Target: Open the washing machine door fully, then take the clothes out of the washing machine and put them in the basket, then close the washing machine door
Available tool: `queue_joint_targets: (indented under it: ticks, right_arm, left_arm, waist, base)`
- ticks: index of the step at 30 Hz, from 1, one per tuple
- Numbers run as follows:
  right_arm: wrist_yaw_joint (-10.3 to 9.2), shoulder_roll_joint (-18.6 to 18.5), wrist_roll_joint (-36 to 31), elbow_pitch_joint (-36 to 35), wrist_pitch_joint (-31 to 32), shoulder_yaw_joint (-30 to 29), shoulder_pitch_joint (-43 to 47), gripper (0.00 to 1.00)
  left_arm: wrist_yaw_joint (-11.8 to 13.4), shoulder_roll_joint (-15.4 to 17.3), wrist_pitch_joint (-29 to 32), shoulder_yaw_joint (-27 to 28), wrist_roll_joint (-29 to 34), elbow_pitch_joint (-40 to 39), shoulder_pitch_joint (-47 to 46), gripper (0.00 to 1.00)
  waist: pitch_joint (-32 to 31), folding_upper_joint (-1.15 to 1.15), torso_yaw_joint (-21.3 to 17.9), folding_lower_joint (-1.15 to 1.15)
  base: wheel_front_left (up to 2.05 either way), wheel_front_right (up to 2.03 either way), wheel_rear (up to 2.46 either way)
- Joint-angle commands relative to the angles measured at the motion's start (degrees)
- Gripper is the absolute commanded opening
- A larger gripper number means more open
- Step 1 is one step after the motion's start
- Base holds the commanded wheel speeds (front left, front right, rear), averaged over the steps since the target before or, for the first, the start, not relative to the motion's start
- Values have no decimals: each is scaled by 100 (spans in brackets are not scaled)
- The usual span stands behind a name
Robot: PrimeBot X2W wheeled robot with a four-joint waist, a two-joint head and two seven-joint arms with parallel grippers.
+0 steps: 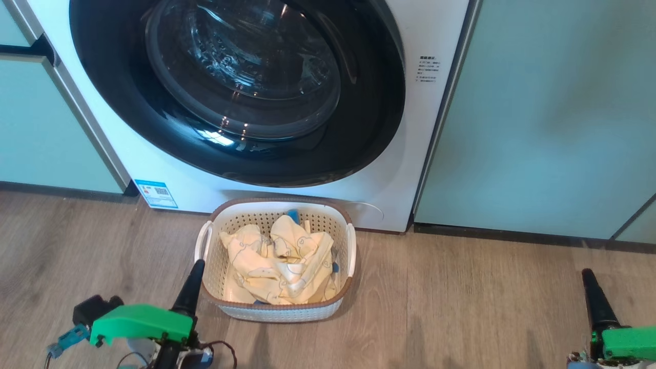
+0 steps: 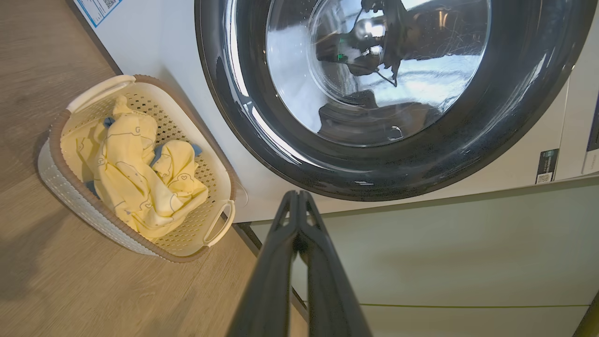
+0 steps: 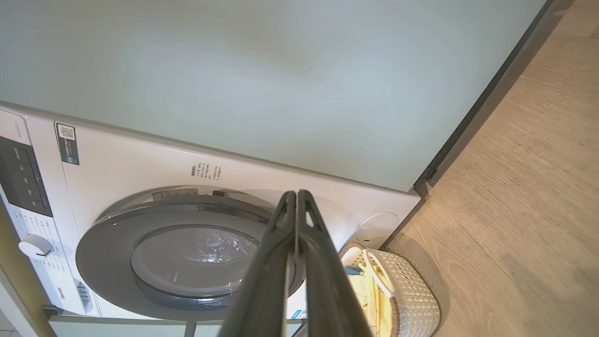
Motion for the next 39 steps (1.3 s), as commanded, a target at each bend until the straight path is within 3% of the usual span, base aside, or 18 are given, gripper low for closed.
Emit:
queue_joint_targets:
  ticks: [1, 30, 39]
  right_arm:
    - [-13, -126, 161, -158, 39, 31, -352, 0]
    - [-17, -121, 1957, -51, 539, -175, -615, 0]
    - [-17, -105, 1964, -48, 564, -199, -620, 0]
  left_arm:
    - [-37, 43, 49, 179, -167, -146, -340, 0]
    - [-51, 52, 535, 295, -2162, 8, -567, 0]
    - [-52, 52, 542, 296, -2190, 10, -570, 0]
  waist:
    - [-5, 0, 1, 0]
    - [-129, 0, 29, 0]
    - [-130, 0, 29, 0]
  base:
    - [0, 0, 0]
    - [0, 0, 0]
    - [0, 0, 0]
